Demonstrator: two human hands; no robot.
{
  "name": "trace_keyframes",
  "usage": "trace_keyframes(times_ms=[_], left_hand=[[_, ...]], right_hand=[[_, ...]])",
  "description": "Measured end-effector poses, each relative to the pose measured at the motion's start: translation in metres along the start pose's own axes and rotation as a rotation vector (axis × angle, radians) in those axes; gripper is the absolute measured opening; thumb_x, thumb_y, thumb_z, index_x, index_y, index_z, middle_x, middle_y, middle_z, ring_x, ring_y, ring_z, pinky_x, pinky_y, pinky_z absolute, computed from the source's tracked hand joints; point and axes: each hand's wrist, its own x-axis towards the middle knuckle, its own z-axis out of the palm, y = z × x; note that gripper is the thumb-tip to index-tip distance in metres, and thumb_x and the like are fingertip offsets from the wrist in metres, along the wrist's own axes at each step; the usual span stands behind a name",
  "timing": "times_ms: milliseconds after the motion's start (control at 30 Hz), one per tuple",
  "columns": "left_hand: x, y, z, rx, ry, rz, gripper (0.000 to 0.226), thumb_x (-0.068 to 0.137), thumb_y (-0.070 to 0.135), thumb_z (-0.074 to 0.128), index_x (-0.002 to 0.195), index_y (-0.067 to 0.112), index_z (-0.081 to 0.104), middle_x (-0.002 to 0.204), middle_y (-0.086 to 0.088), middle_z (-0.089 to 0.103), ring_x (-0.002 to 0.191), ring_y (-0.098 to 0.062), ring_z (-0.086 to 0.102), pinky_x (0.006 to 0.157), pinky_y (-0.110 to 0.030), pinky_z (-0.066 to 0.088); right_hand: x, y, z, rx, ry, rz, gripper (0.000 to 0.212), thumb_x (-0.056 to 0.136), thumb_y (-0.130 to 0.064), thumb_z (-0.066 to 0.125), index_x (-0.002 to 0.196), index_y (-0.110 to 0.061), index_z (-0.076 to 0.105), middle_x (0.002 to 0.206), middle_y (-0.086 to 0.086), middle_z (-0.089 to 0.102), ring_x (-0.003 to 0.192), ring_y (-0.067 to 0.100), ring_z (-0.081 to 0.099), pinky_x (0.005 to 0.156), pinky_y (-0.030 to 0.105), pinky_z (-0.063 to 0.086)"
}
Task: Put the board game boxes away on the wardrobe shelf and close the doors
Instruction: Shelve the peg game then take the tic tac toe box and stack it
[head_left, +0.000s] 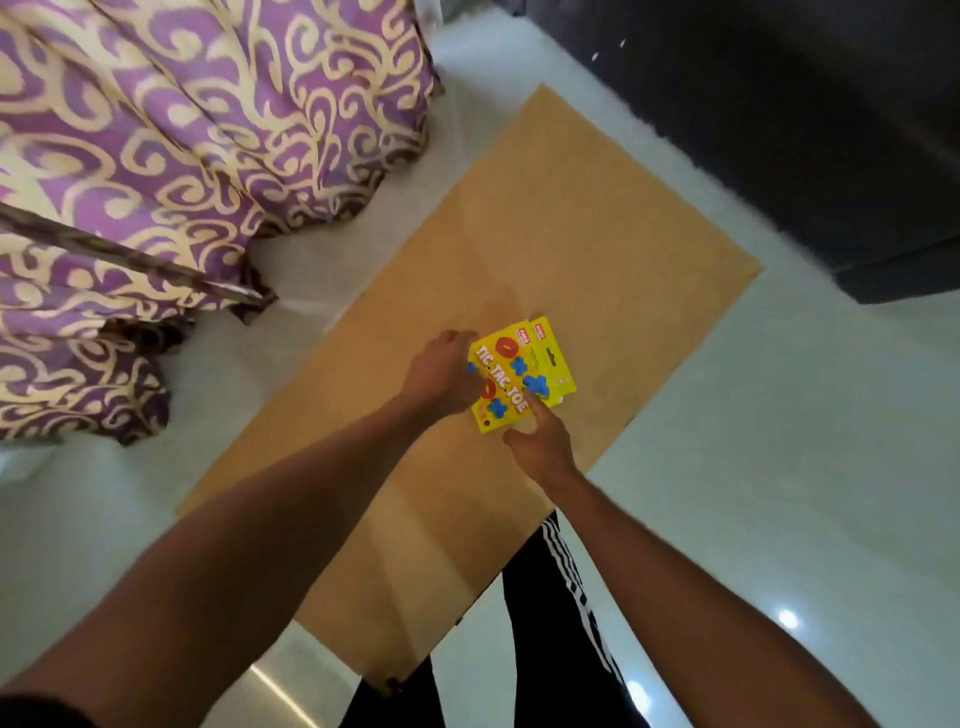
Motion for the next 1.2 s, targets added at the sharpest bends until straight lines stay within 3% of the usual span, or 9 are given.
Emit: trace_keyframes(times_ms=[100, 200, 367, 467, 633, 767, 900, 1100, 1200], left_hand=[[0.03, 0.0, 0.008, 0.086, -0.072, -0.016, 0.073, 0.079, 0.028, 0.06, 0.147, 0.019, 0.033, 0.153, -0.01, 0.036, 0.137, -0.033, 0.038, 0.109, -0.048, 0.037], [0.029, -0.004, 0.011, -0.029, -0.125, -0.035, 0.059, 0.065, 0.04, 0.049, 0.122, 0.024, 0.056, 0.126, -0.008, 0.061, 0.114, -0.033, 0.059, 0.09, -0.046, 0.052], [-0.029, -0.028, 0.017, -0.238, 0.017, -0.139, 0.056, 0.076, 0.026, 0.063, 0.131, 0.02, 0.054, 0.128, -0.013, 0.057, 0.116, -0.032, 0.055, 0.096, -0.043, 0.049], [-0.087, -0.049, 0.022, -0.418, 0.108, -0.171, 0.061, 0.068, 0.026, 0.065, 0.128, 0.026, 0.053, 0.124, -0.01, 0.057, 0.11, -0.029, 0.058, 0.091, -0.046, 0.053], [-0.205, -0.081, 0.029, -0.625, 0.326, -0.241, 0.065, 0.075, 0.003, 0.071, 0.135, 0.016, 0.05, 0.111, -0.006, 0.049, 0.08, -0.011, 0.055, 0.059, -0.007, 0.044], [-0.306, -0.126, 0.05, -0.795, 0.467, -0.301, 0.071, 0.072, 0.007, 0.08, 0.135, 0.017, 0.051, 0.104, -0.007, 0.057, 0.076, -0.015, 0.059, 0.059, -0.023, 0.051], [-0.417, -0.18, 0.083, -0.983, 0.582, -0.322, 0.074, 0.069, 0.006, 0.082, 0.135, 0.019, 0.053, 0.104, -0.01, 0.059, 0.075, -0.017, 0.061, 0.065, -0.035, 0.06], [-0.58, -0.27, 0.146, -1.171, 0.794, -0.41, 0.081, 0.061, 0.024, 0.079, 0.137, 0.02, 0.051, 0.121, -0.004, 0.054, 0.103, -0.022, 0.063, 0.074, -0.031, 0.056], [-0.661, -0.308, 0.178, -1.319, 0.937, -0.499, 0.076, 0.054, 0.023, 0.08, 0.126, 0.022, 0.056, 0.115, -0.007, 0.065, 0.098, -0.031, 0.068, 0.07, -0.035, 0.059]], right_hand=[[0.02, 0.008, 0.002, 0.043, -0.037, -0.025, 0.063, 0.08, -0.003, 0.065, 0.138, -0.019, 0.048, 0.132, 0.001, 0.06, 0.119, 0.022, 0.056, 0.087, 0.021, 0.041], [0.023, 0.016, -0.001, 0.063, -0.072, -0.046, 0.066, 0.077, -0.001, 0.068, 0.138, -0.017, 0.048, 0.125, -0.004, 0.061, 0.118, 0.02, 0.058, 0.093, 0.029, 0.048], [-0.001, 0.017, -0.005, -0.066, -0.133, -0.125, 0.077, 0.068, -0.018, 0.075, 0.14, -0.024, 0.047, 0.128, 0.003, 0.057, 0.119, 0.016, 0.054, 0.1, 0.038, 0.048], [-0.034, 0.002, -0.004, -0.158, -0.187, -0.181, 0.077, 0.073, -0.015, 0.076, 0.142, -0.026, 0.043, 0.123, 0.005, 0.046, 0.116, 0.018, 0.051, 0.101, 0.034, 0.045], [-0.104, -0.025, 0.013, -0.303, -0.275, -0.398, 0.071, 0.074, -0.012, 0.072, 0.138, -0.03, 0.047, 0.132, 0.004, 0.041, 0.12, 0.018, 0.051, 0.102, 0.038, 0.047], [-0.175, -0.033, 0.049, -0.445, -0.344, -0.577, 0.068, 0.075, -0.013, 0.072, 0.136, -0.032, 0.05, 0.134, 0.004, 0.041, 0.121, 0.018, 0.049, 0.103, 0.037, 0.046], [-0.26, -0.023, 0.108, -0.544, -0.43, -0.701, 0.067, 0.075, -0.009, 0.072, 0.136, -0.028, 0.052, 0.131, 0.003, 0.042, 0.114, 0.01, 0.045, 0.099, 0.025, 0.043], [-0.381, 0.006, 0.223, -0.666, -0.642, -0.848, 0.064, 0.075, -0.007, 0.072, 0.133, -0.028, 0.055, 0.128, 0.003, 0.043, 0.112, 0.013, 0.048, 0.093, 0.023, 0.045], [-0.436, 0.013, 0.29, -0.745, -0.804, -0.953, 0.063, 0.072, -0.007, 0.073, 0.129, -0.031, 0.058, 0.127, 0.002, 0.044, 0.112, 0.013, 0.048, 0.095, 0.028, 0.047]])
